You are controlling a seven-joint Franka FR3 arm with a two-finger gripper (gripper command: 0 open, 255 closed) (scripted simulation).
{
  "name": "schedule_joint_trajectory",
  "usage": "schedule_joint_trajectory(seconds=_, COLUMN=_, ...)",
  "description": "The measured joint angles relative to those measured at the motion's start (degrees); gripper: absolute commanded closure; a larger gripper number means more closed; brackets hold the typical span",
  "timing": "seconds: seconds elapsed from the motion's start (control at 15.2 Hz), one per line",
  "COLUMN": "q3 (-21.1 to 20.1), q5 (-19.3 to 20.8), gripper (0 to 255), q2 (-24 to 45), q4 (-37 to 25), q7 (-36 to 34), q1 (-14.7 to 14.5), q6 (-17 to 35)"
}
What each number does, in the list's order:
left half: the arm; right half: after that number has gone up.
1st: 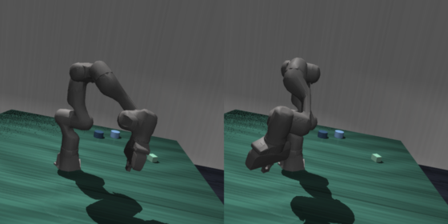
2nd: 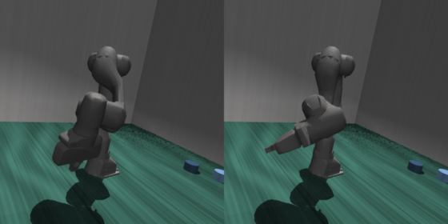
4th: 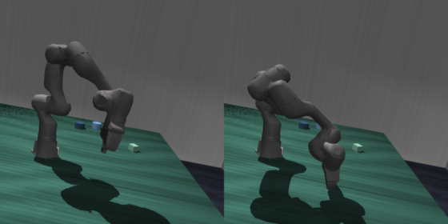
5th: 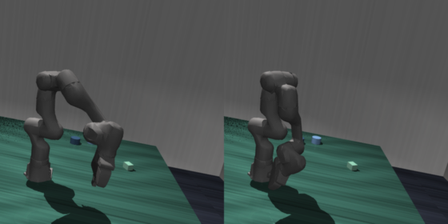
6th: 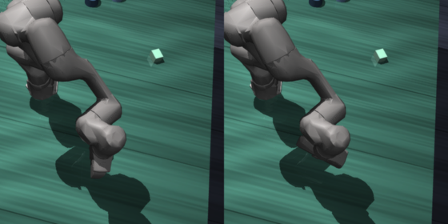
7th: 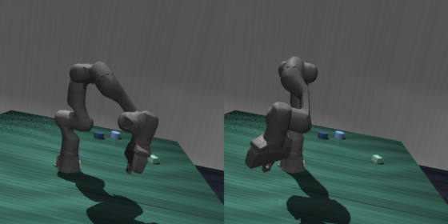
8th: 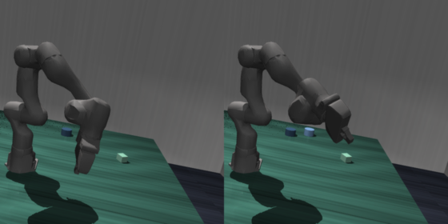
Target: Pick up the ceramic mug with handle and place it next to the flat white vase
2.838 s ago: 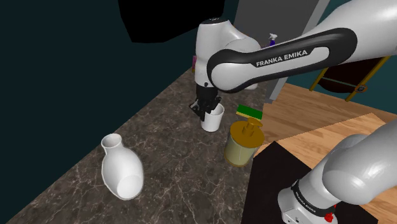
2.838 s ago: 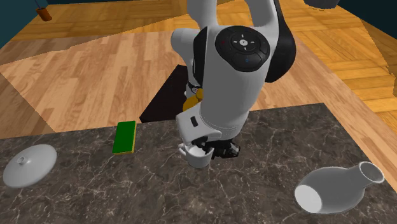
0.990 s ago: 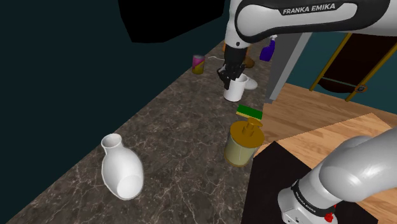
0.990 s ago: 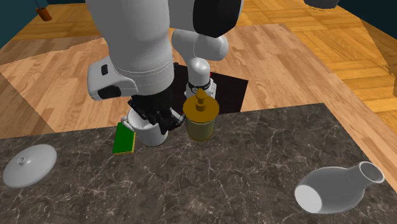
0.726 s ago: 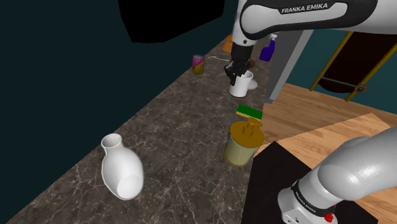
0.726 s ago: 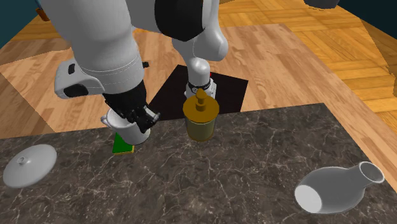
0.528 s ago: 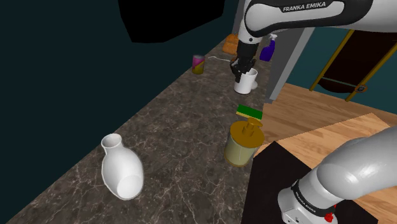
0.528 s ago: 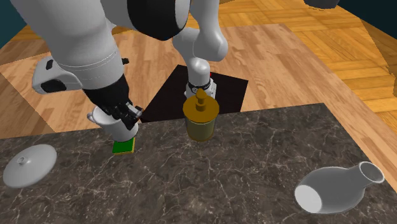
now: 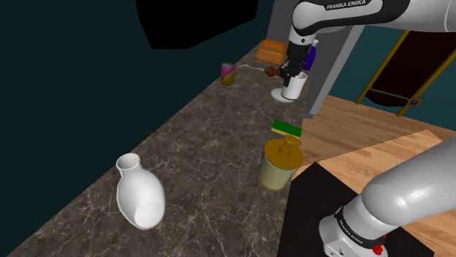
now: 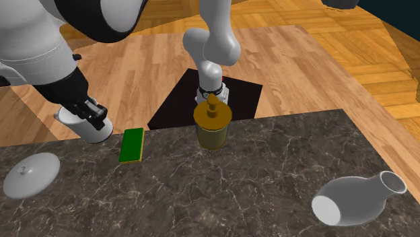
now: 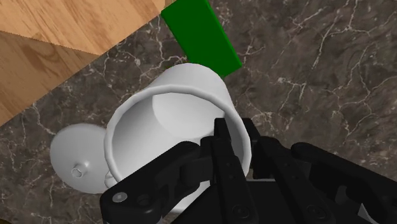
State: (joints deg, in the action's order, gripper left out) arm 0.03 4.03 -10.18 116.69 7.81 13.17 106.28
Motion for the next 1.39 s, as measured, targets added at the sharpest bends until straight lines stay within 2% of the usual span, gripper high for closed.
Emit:
schedule_joint_trajectory(seconds=0.59, q3=6.21, q5=0.03, gripper=255, q2=9.43, q4=-10.65, q7=11.22, q1=4.97, q6=-0.48)
schedule_joint_trajectory(seconds=0.99, q3=9.27, q5=-1.44, gripper=255, q2=17.88, q4=-20.57, q7=18.11, q1=8.43, q6=-1.62)
schedule_joint_trajectory(seconds=1.39, q3=9.48, q5=-1.56, gripper=255, q2=18.77, q4=-17.60, q7=18.56, q1=8.76, q6=2.25)
